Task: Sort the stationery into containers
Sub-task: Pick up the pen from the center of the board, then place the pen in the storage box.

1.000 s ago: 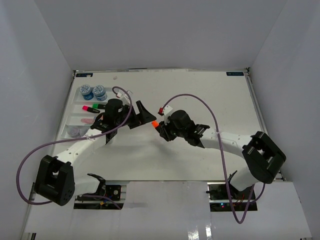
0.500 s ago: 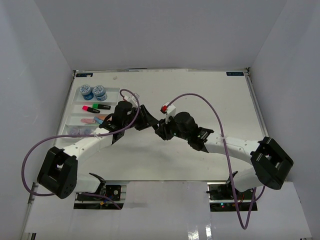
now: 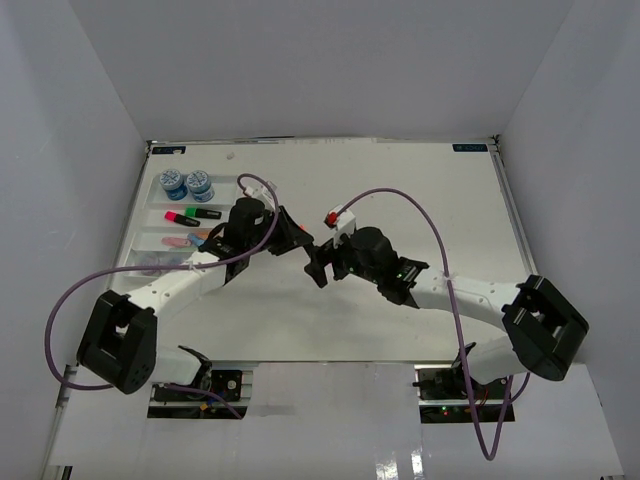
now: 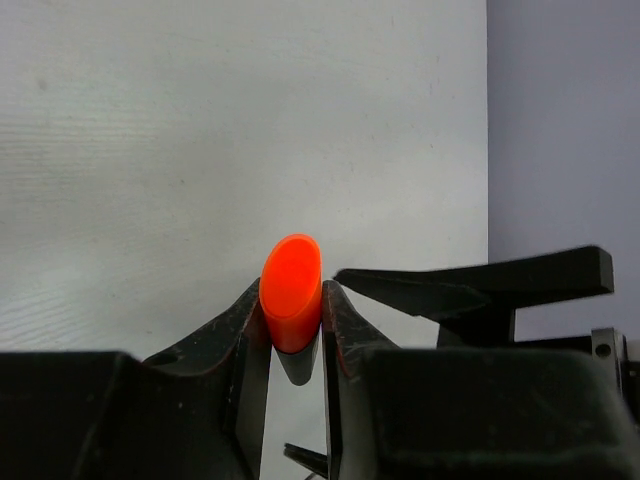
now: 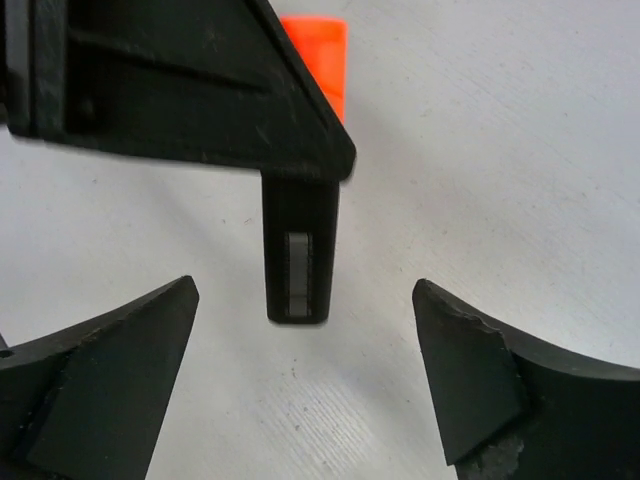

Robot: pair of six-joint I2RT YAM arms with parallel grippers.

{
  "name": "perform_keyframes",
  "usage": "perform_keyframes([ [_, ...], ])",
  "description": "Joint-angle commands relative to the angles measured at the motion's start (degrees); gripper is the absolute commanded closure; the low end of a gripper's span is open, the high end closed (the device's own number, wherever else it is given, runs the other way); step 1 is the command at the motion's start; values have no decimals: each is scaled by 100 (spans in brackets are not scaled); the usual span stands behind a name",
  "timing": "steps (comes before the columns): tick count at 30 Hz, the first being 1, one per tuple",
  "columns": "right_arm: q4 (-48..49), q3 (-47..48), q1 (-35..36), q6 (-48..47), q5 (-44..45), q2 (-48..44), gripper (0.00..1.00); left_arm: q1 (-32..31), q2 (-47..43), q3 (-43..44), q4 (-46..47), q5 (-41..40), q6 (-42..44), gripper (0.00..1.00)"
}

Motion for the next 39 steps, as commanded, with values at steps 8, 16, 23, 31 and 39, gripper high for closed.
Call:
perform_keyframes([
  [8, -198, -584, -78, -767, 1332, -900, 10, 2618, 160, 622, -434, 138, 20, 90],
  [16, -120, -1190, -228, -935, 1686, -1778, 10, 4271, 1125, 947, -92, 323, -218, 85],
  [23, 74, -1586, -289, -1146, 1651, -2114, 10, 4703, 2110, 1466, 181, 490, -428, 78],
  [31, 83, -1657, -368, -1146, 1686, -2131, 10, 4738, 2507, 1739, 138, 200, -455, 57],
  [39, 22, -1683, -377, -1146, 1791, -2509, 10, 4756, 2182, 1660, -336, -98, -446, 27],
])
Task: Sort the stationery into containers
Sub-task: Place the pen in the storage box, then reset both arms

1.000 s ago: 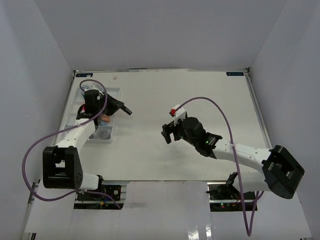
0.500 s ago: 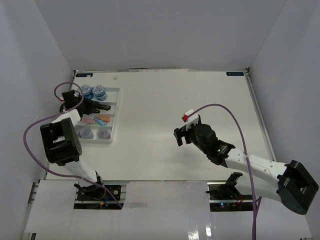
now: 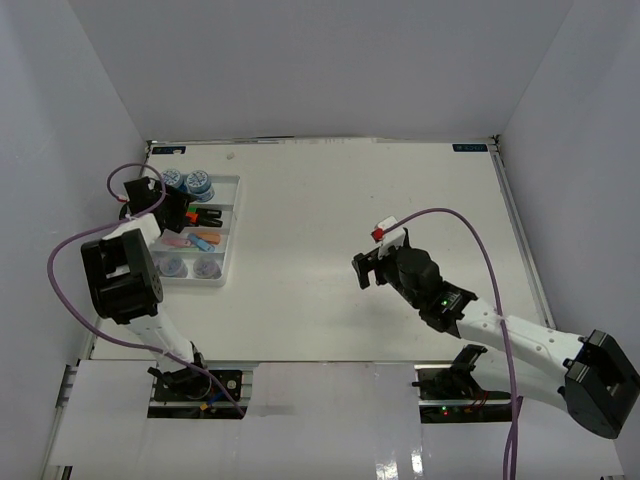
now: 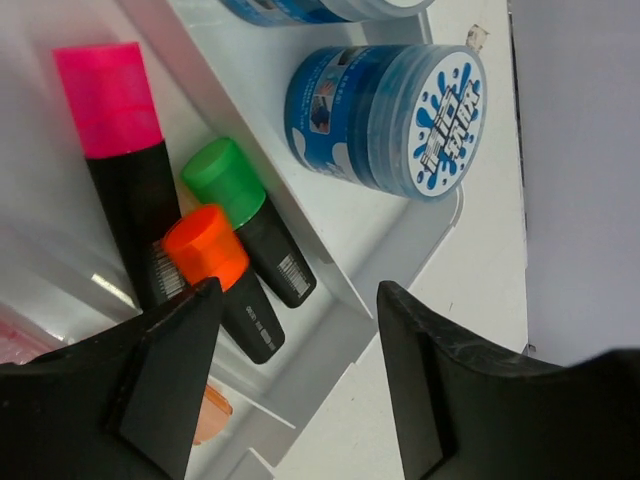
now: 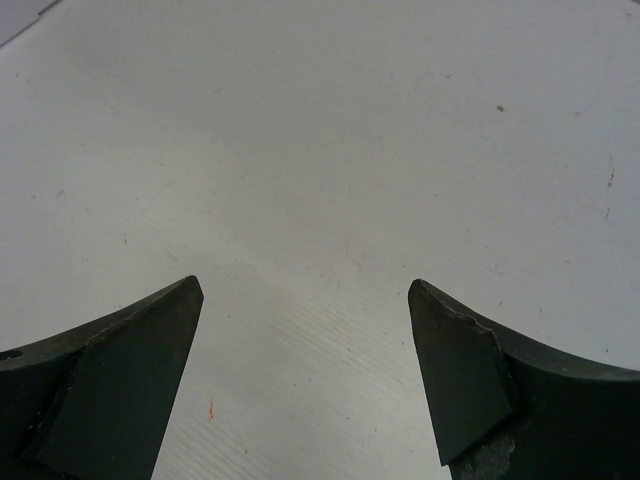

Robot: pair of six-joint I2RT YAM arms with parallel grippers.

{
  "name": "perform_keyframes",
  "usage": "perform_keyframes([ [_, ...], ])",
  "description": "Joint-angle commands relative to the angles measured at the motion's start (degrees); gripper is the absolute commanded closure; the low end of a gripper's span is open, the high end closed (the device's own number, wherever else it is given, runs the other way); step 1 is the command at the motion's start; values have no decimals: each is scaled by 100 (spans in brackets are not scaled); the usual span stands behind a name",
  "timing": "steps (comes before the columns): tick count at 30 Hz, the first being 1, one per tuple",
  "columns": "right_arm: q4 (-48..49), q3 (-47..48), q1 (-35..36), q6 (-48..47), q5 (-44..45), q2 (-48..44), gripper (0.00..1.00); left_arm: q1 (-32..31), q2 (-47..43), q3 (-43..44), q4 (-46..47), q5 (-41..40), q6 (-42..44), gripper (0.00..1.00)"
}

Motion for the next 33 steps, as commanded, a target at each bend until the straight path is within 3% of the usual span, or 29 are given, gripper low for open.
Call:
perform_keyframes([
  [1, 201, -26, -32, -62, 178, -293, 10, 41, -474, 101, -285, -186, 32, 26],
  [6, -168, 123, -32, -71, 555, -820, 10, 41, -1352, 102, -785, -318, 533, 17],
  [11, -790, 342, -41, -36, 1126, -1523, 10, 41, -2573, 233, -1539, -195, 1490, 2],
  [16, -1756, 948, -32, -71, 1689, -2322, 10, -20, -4269, 199, -2077, 383, 2352, 2],
  [20, -2364, 1458, -41, -263, 1936, -2648, 10, -668, -5088, 373, -2646, 455, 2826, 2],
  [22, -2558, 1652, -32, -378, 1971, -2780, 10, -1195, -5369, 540, -3008, 385, 3159, 2],
  [28, -3034, 1680, -32, -343, 2146, -3570, 10, -1925, -6562, 655, -3781, -98, 3486, 2],
  [33, -3025, 1363, -32, -598, 2208, -4204, 10, -2129, -7329, 576, -4336, -684, 3566, 2],
])
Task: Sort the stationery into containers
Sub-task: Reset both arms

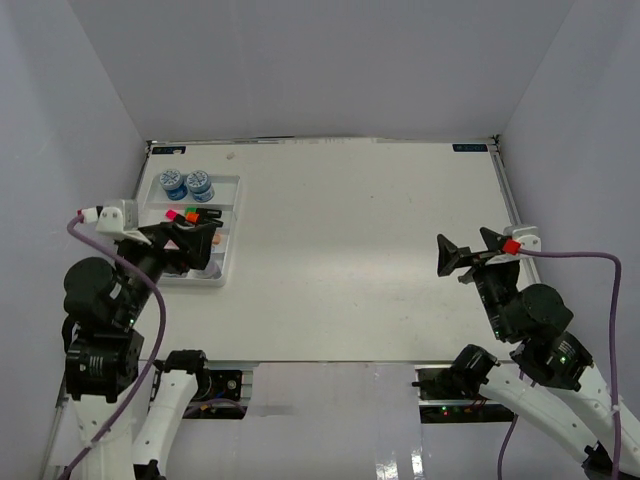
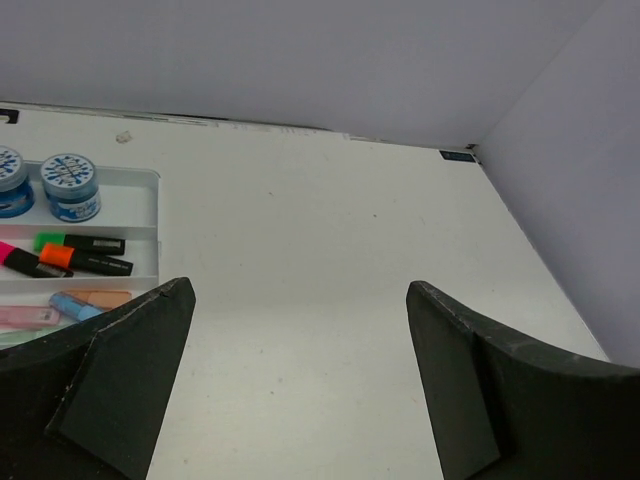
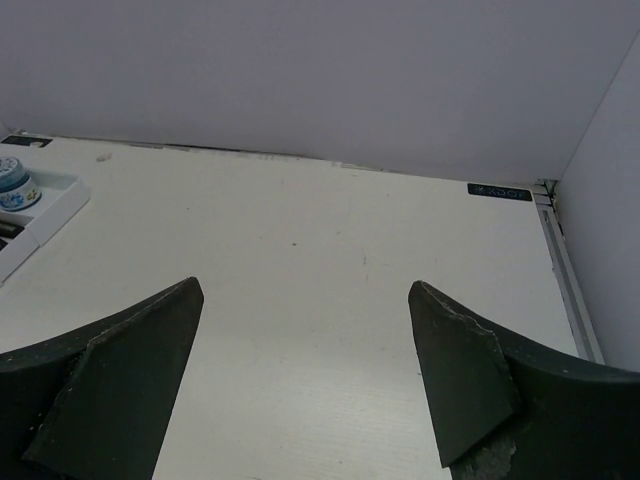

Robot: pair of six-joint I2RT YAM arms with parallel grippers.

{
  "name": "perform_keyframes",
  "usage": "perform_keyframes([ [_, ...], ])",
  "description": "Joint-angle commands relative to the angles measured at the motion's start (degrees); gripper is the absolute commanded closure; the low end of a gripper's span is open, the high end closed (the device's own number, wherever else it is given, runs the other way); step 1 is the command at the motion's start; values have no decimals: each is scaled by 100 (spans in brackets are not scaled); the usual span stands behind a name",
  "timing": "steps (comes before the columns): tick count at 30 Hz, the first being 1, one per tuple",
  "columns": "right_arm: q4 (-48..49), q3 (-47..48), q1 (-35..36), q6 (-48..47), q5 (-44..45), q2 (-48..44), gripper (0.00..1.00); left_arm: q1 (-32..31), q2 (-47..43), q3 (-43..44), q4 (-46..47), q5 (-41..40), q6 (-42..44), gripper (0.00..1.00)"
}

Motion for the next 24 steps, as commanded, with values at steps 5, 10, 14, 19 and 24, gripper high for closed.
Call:
perform_keyframes([
  [5, 24, -422, -6, -558, 180, -861, 10, -297, -610, -352, -942, -1134, 264, 2],
  [10, 138, -730, -6, -664, 154, -1282, 10, -297, -725, -748, -968, -1301, 106, 2],
  [14, 279, -862, -6, -795, 259, -1371, 10, -315, -707, -915, -942, -1222, 26, 2],
  [19, 341, -967, -6, -822, 303, -1336, 10, -315, -795, -1161, -819, -1178, -26, 2],
  [24, 394, -1047, -6, -787, 250, -1371, 10, -315, -804, -1188, -758, -1090, -18, 2],
])
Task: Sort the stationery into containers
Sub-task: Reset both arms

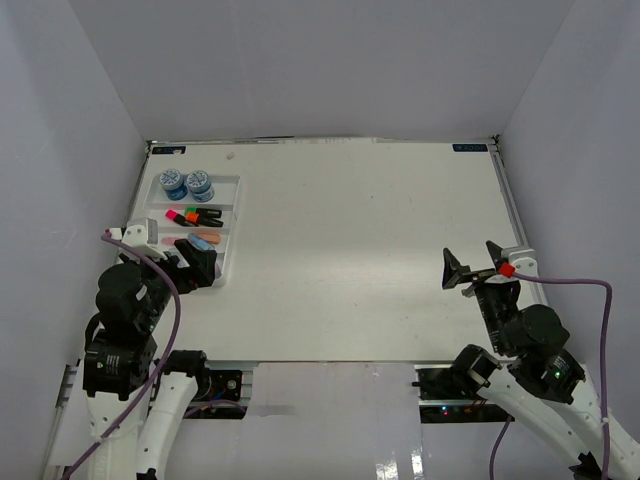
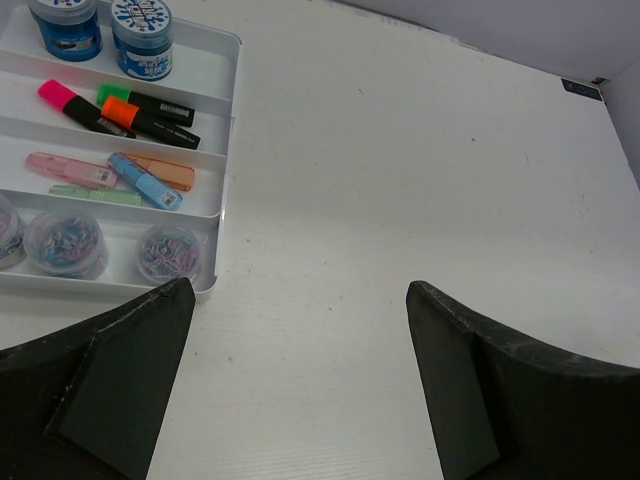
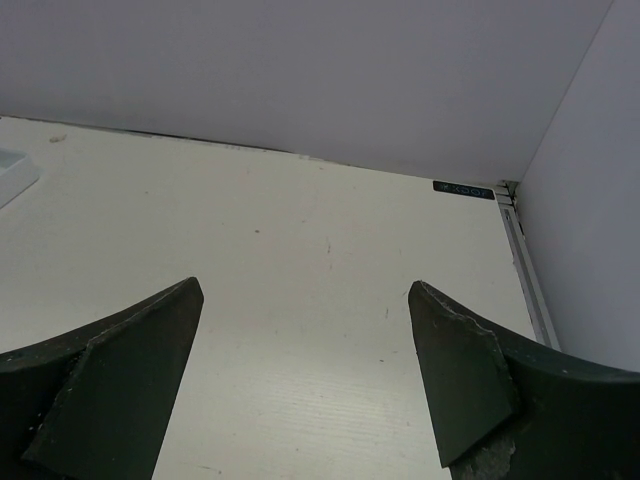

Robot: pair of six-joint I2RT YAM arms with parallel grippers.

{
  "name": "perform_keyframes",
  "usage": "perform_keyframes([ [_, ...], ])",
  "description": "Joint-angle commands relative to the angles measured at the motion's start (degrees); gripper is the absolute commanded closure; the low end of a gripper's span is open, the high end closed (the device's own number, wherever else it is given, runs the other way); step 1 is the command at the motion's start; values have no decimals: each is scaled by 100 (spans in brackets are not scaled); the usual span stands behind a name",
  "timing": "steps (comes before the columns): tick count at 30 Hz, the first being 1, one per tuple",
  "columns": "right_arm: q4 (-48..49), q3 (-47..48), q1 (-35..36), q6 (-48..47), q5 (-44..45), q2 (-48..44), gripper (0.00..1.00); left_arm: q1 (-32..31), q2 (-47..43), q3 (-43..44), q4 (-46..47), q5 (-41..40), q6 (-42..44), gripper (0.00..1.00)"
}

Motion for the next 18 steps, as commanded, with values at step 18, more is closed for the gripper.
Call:
perform_keyframes([
  [18, 335, -17, -1, -66, 71, 41, 10, -39, -168, -45, 207, 253, -68, 2],
])
